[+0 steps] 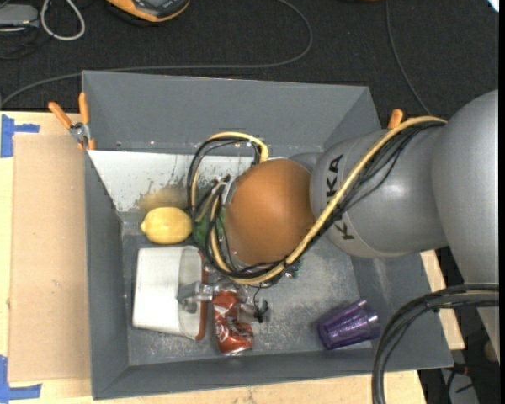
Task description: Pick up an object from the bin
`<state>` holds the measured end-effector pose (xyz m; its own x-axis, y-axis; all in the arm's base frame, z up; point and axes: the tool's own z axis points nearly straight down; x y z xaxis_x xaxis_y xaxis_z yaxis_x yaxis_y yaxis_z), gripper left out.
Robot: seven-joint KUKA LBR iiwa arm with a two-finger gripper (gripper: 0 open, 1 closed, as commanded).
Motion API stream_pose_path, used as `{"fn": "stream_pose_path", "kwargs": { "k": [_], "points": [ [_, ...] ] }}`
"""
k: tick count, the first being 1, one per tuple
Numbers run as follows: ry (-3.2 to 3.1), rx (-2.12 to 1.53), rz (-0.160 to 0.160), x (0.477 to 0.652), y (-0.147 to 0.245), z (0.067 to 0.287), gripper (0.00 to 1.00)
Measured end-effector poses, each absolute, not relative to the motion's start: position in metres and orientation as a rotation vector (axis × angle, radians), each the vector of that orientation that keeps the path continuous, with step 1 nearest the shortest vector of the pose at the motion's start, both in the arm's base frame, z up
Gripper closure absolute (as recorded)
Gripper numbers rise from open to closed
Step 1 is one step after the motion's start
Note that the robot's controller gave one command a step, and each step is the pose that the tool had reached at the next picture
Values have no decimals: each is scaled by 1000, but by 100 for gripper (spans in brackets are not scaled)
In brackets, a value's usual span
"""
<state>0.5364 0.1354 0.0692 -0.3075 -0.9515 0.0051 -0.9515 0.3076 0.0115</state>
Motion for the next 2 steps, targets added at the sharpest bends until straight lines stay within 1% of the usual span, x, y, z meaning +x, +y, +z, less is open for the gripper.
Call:
{"fn": "stream_pose_path", "kwargs": {
  "k": [1,2],
  "points": [
    [-2099,2333,-15,544,142,70,100],
    [-2099,2332,-15,544,142,70,100]
  ]
}}
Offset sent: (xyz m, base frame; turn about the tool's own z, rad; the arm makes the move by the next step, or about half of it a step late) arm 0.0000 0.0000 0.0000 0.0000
